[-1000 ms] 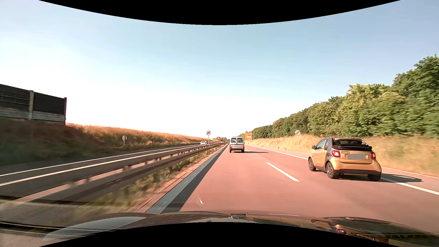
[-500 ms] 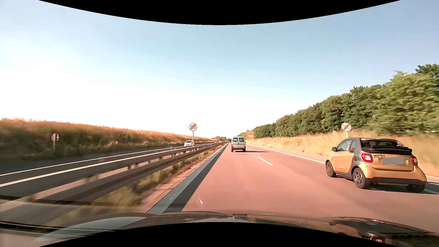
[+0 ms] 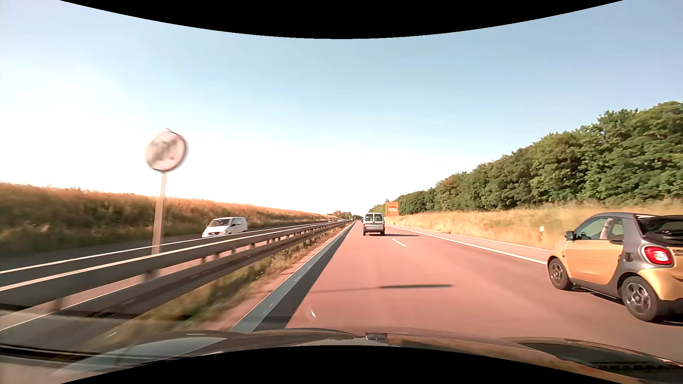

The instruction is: Follow the waypoints while adhering to traffic rules and regulations

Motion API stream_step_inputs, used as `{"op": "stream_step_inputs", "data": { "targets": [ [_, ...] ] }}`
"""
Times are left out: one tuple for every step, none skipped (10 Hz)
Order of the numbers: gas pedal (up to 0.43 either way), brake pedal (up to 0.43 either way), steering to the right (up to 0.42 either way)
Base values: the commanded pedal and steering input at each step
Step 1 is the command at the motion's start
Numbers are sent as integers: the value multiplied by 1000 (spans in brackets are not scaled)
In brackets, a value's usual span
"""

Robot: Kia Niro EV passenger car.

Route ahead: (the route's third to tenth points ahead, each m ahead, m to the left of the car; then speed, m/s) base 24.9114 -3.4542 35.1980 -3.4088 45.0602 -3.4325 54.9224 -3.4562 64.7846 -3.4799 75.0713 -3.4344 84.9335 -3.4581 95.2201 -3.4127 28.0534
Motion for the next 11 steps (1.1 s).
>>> {"op": "stream_step_inputs", "data": {
  "targets": [
    [449,6,-2],
    [449,6,-2],
    [449,6,-3],
    [449,6,-3],
    [449,6,-4],
    [449,6,-4],
    [449,6,-4],
    [449,6,-4],
    [449,6,-4],
    [449,6,-4],
    [449,6,-3]
  ]
}}
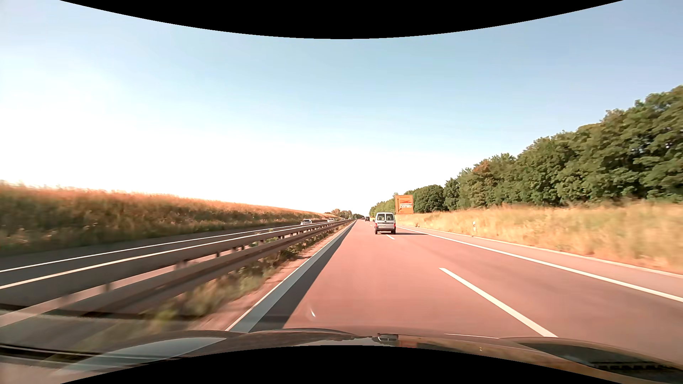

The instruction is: Follow the waypoints while adhering to traffic rules and regulations

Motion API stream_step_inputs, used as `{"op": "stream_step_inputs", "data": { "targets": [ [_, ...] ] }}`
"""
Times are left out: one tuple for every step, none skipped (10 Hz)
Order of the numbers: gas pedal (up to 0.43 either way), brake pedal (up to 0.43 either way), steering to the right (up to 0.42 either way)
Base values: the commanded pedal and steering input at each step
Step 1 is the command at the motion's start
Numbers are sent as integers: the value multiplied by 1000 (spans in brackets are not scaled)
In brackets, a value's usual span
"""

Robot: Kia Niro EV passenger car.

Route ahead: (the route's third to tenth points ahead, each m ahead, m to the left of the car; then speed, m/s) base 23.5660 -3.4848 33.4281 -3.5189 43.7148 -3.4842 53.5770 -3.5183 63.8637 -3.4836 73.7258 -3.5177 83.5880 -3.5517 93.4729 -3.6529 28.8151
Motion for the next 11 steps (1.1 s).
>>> {"op": "stream_step_inputs", "data": {
  "targets": [
    [449,6,-3],
    [461,6,-3],
    [480,6,-2],
    [512,6,-2],
    [520,6,-2],
    [520,6,-2],
    [520,6,-2],
    [539,6,-2],
    [551,6,-2],
    [551,6,-2],
    [551,6,-2]
  ]
}}
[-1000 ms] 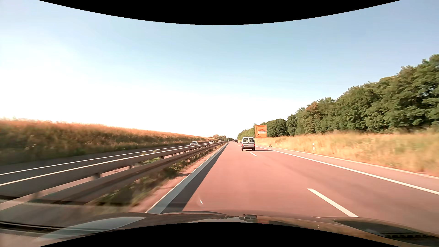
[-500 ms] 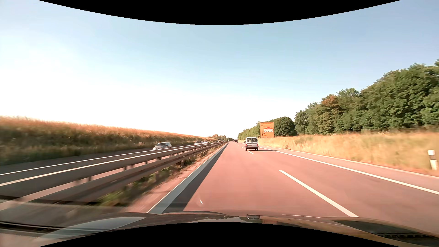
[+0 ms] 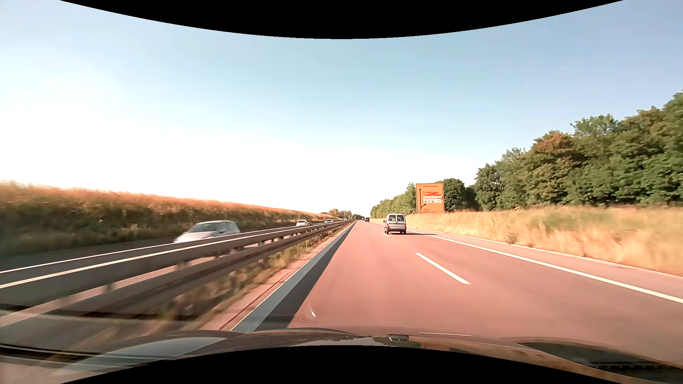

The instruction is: Follow the waypoints while adhering to traffic rules and regulations

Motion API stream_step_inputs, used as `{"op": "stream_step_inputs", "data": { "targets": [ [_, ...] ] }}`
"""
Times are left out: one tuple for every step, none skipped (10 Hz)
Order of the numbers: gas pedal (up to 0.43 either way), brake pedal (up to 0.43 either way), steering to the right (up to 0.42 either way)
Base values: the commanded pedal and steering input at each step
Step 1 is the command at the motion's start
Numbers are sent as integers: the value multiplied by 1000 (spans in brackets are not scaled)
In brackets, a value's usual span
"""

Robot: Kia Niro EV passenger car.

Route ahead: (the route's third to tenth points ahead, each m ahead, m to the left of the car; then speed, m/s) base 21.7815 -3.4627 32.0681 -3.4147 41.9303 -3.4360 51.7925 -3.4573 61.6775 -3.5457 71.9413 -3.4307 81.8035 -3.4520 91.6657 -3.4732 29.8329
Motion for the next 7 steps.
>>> {"op": "stream_step_inputs", "data": {
  "targets": [
    [551,6,-2],
    [520,6,-2],
    [469,6,-1],
    [441,6,-1],
    [409,6,-1],
    [390,6,-1],
    [358,6,-1]
  ]
}}
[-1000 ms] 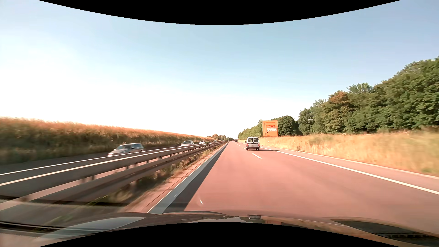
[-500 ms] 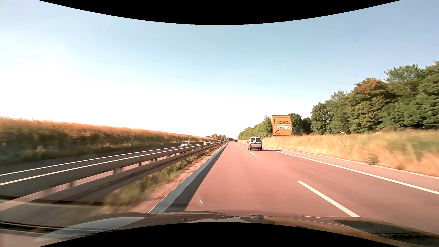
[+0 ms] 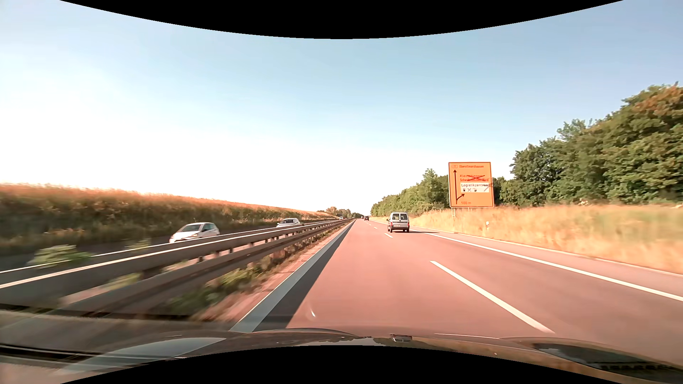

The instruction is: Follow the waypoints while adhering to traffic rules and regulations

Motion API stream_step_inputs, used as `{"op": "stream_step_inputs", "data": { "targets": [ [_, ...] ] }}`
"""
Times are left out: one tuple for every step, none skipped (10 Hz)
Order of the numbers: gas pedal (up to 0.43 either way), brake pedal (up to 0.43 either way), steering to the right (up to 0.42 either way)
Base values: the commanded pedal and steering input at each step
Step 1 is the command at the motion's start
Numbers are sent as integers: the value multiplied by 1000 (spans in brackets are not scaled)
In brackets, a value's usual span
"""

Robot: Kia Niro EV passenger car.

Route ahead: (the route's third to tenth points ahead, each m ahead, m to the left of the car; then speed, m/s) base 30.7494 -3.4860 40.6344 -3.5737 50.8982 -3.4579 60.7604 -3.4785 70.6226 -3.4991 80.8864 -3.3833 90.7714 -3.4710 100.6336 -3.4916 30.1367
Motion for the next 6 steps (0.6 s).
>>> {"op": "stream_step_inputs", "data": {
  "targets": [
    [350,6,-1],
    [350,6,0],
    [339,6,0],
    [331,6,0],
    [319,6,0],
    [311,6,0]
  ]
}}
